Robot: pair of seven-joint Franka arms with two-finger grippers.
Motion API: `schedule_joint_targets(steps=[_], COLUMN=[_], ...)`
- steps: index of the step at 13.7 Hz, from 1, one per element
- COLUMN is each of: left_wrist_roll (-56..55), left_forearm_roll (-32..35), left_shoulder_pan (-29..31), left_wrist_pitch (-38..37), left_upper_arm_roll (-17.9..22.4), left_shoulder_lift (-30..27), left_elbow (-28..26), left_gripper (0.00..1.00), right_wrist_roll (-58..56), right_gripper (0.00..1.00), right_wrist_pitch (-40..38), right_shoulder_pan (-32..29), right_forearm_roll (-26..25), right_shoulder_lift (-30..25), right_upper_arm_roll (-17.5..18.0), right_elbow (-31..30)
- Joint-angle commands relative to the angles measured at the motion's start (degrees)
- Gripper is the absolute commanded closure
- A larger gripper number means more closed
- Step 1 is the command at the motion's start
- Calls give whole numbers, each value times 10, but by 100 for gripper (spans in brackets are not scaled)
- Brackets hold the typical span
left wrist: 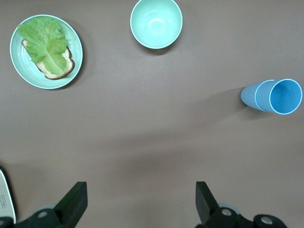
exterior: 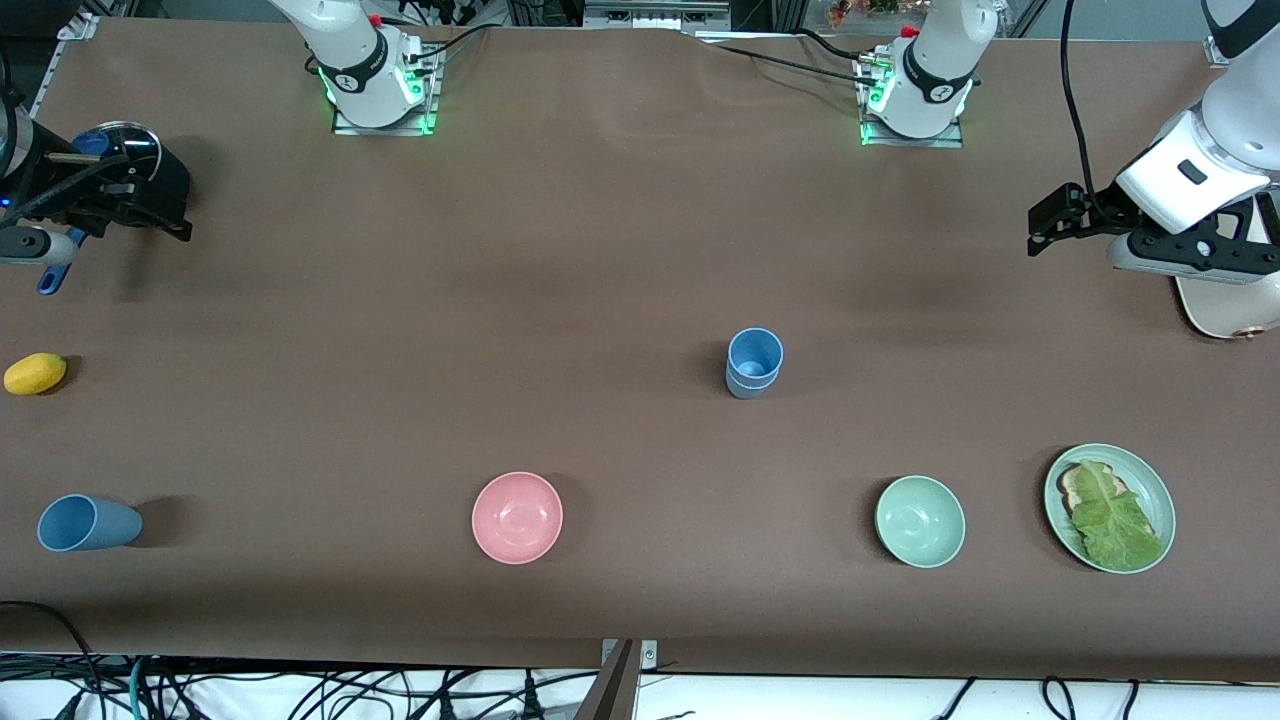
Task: Stack blue cups with both arms
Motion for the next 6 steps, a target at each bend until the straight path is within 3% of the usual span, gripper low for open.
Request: schedule_joint_targets(steps=[1, 6], left_wrist_roll=[-3, -3], left_forearm_roll=[-5, -5], left_shoulder_pan=[2, 2], left_wrist_pitch=[2, 2], left_upper_arm_roll=[-2, -2], left_shoulder_lift=[-10, -10], left_elbow=[-7, -7], left_gripper=[0, 0], right_wrist_roll=[-4, -7], right_gripper=[0, 0], right_wrist_pitch=[-4, -6], right_shoulder_pan=[-3, -4], right_forearm_roll=[4, 5], right_shoulder_lift=[7, 7], right_upper_arm_roll=[2, 2], right_elbow=[15, 15])
